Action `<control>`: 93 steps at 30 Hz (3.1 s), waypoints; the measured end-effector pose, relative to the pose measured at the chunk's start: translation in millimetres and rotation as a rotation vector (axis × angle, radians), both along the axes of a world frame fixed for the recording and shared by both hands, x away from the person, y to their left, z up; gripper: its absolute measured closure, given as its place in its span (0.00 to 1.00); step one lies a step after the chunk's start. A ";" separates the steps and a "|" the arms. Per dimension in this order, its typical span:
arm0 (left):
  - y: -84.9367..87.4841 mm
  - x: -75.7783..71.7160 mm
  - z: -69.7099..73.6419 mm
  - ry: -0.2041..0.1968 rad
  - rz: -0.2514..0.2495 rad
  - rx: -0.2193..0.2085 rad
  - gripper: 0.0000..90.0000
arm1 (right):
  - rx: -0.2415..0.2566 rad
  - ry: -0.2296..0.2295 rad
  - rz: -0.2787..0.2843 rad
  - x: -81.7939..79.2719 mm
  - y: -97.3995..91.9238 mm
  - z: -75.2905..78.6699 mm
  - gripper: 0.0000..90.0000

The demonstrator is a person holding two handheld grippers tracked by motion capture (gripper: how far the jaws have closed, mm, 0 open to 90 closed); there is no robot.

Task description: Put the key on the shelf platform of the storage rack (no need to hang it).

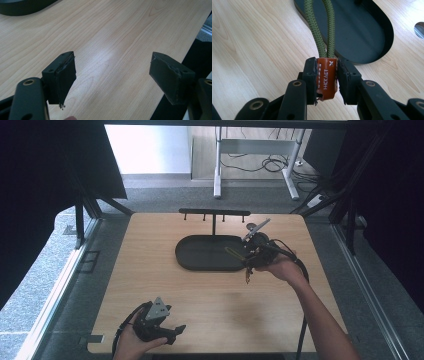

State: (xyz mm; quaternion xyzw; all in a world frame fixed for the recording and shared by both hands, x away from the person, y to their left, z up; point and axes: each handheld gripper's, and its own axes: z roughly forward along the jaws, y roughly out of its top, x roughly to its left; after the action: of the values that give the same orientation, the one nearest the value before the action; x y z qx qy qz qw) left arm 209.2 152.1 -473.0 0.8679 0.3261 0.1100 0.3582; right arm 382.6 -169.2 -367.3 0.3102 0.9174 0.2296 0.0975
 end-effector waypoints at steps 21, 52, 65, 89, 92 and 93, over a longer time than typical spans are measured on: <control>-1.1 0.1 -0.5 0.002 -0.003 0.004 0.24 | 0.001 0.019 -0.010 23.1 4.7 6.3 0.78; 0.5 0.5 -0.6 0.004 -0.002 -0.001 0.24 | -0.008 0.051 -0.038 62.3 14.7 1.8 0.77; 2.7 0.6 0.0 0.004 0.004 -0.008 0.24 | -0.016 0.052 -0.051 81.7 26.5 -5.8 0.78; 0.2 -0.2 0.2 0.006 -0.011 -0.013 0.24 | -0.035 0.058 -0.050 97.8 40.8 -30.2 0.77; -0.2 0.4 -1.4 0.010 -0.011 -0.010 0.24 | -0.035 0.059 -0.062 100.4 42.1 -36.4 0.77; -0.2 0.4 -1.4 0.010 -0.011 -0.010 0.24 | -0.034 0.059 -0.064 101.0 42.3 -38.6 0.77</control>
State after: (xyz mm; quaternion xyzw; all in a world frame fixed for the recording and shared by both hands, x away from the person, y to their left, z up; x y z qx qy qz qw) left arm 209.6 151.9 -474.4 0.8685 0.3233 0.1021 0.3616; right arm 483.6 -126.9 -406.0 0.3443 0.9132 0.2015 0.0830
